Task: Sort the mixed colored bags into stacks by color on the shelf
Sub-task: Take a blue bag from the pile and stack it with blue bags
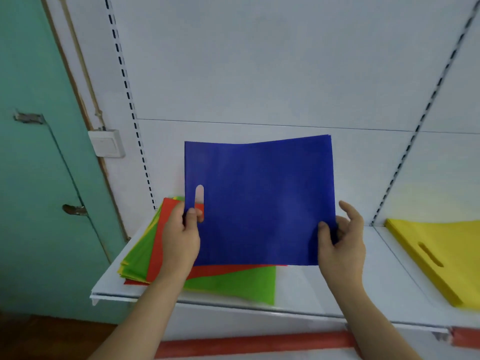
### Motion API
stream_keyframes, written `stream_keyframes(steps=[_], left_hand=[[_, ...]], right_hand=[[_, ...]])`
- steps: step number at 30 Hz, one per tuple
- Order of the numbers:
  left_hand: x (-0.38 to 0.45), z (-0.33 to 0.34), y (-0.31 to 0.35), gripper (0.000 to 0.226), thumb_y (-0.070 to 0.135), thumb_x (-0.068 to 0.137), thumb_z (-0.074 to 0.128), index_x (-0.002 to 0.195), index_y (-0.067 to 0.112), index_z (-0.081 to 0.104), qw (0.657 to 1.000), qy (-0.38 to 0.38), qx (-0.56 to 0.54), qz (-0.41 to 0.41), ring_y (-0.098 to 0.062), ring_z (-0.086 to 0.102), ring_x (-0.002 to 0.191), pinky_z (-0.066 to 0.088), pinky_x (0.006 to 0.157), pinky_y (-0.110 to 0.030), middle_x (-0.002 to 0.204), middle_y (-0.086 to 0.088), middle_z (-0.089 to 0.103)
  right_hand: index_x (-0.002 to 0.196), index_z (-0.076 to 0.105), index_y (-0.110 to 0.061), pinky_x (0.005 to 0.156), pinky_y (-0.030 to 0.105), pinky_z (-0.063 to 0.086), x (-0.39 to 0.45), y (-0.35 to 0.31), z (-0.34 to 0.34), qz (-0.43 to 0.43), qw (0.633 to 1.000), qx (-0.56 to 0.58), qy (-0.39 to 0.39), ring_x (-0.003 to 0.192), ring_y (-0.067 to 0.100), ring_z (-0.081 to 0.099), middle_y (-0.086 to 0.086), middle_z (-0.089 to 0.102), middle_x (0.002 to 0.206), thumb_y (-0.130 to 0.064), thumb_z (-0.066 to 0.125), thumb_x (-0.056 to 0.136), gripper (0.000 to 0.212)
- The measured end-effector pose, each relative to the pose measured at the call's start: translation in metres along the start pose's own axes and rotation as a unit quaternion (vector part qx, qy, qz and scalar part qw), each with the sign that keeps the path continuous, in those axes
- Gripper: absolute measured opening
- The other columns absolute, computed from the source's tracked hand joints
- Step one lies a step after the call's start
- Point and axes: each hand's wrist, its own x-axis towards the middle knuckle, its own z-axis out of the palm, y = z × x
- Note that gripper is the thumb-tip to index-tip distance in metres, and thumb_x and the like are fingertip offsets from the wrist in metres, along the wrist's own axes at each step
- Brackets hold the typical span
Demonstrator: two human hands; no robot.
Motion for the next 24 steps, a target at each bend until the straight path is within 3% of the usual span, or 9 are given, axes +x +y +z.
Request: stream_keyframes(steps=[4,7,9,11,13,16,18,21,24], left_hand=[[-0.014,0.029,0.018,0.038,0.010,0.104,0.056,0.135,0.032,0.053,0.997,-0.028,-0.066,0.016,-0.012,0.073,0.094,0.052,0.082,-0.033,0.101,0.008,0.075],[-0.040,0.055,0.031,0.032,0.009,0.103,0.059,0.125,0.032,0.054,0.995,-0.051,-0.085,0.032,-0.010,0.071,0.091,0.054,0.081,-0.037,0.101,0.015,0.072],[-0.061,0.074,0.038,0.026,0.006,0.103,0.056,0.113,0.029,0.059,0.991,-0.096,-0.081,0.050,-0.012,0.070,0.086,0.054,0.081,-0.039,0.094,0.011,0.070],[-0.085,0.096,0.048,0.026,0.003,0.102,0.053,0.111,0.025,0.063,0.984,-0.139,-0.087,0.065,-0.015,0.068,0.086,0.053,0.083,-0.040,0.095,0.002,0.070],[-0.110,0.118,0.062,0.028,0.000,0.101,0.053,0.114,0.020,0.065,0.977,-0.174,-0.093,0.084,-0.009,0.066,0.087,0.052,0.084,-0.036,0.104,0.002,0.069],[-0.151,0.156,0.092,0.032,0.000,0.102,0.051,0.123,0.019,0.065,0.961,-0.233,-0.103,0.106,-0.012,0.066,0.103,0.052,0.091,-0.032,0.114,0.006,0.067],[-0.181,0.182,0.116,0.037,0.003,0.104,0.049,0.132,0.023,0.062,0.947,-0.275,-0.107,0.125,-0.007,0.065,0.110,0.047,0.093,-0.017,0.120,0.011,0.064],[-0.232,0.224,0.154,0.046,0.001,0.104,0.048,0.140,0.027,0.059,0.927,-0.316,-0.118,0.167,0.008,0.058,0.107,0.038,0.088,-0.001,0.118,0.012,0.059],[-0.287,0.270,0.191,0.050,-0.004,0.102,0.047,0.140,0.024,0.062,0.908,-0.346,-0.122,0.200,0.013,0.054,0.103,0.036,0.084,0.001,0.113,0.008,0.057]], right_hand=[[0.123,0.051,-0.052,0.072,0.021,0.049,-0.023,-0.001,-0.048,-0.044,0.994,-0.081,0.060,0.092,0.001,0.065,-0.026,0.066,0.108,-0.016,0.057,0.103,0.042],[0.118,0.065,-0.035,0.084,0.011,0.044,-0.047,0.006,-0.092,-0.073,0.978,-0.167,0.103,0.102,-0.002,0.061,-0.023,0.063,0.110,-0.003,0.059,0.100,0.037],[0.122,0.068,-0.025,0.090,0.021,0.047,-0.062,0.013,-0.122,-0.052,0.972,-0.197,0.121,0.105,0.003,0.061,-0.017,0.063,0.115,-0.001,0.059,0.100,0.034],[0.125,0.069,-0.021,0.086,0.027,0.048,-0.080,0.018,-0.154,-0.037,0.964,-0.224,0.137,0.101,0.010,0.062,-0.011,0.063,0.117,-0.002,0.058,0.100,0.034],[0.127,0.069,-0.022,0.081,0.022,0.046,-0.098,0.020,-0.188,-0.028,0.954,-0.257,0.155,0.096,0.003,0.060,-0.012,0.061,0.116,-0.003,0.056,0.101,0.035],[0.133,0.068,-0.021,0.081,0.030,0.048,-0.123,0.026,-0.245,0.022,0.937,-0.291,0.192,0.094,0.003,0.058,-0.012,0.061,0.115,-0.002,0.057,0.100,0.039],[0.138,0.066,-0.020,0.079,0.033,0.047,-0.138,0.029,-0.286,0.047,0.924,-0.317,0.210,0.094,0.009,0.057,-0.008,0.060,0.113,-0.002,0.057,0.100,0.043],[0.142,0.064,-0.020,0.078,0.037,0.050,-0.156,0.035,-0.351,0.076,0.901,-0.353,0.241,0.091,0.010,0.054,-0.004,0.059,0.113,-0.003,0.056,0.101,0.045],[0.145,0.062,-0.021,0.077,0.042,0.053,-0.169,0.047,-0.418,0.103,0.882,-0.374,0.268,0.092,0.014,0.057,-0.004,0.057,0.111,-0.004,0.055,0.101,0.047]])
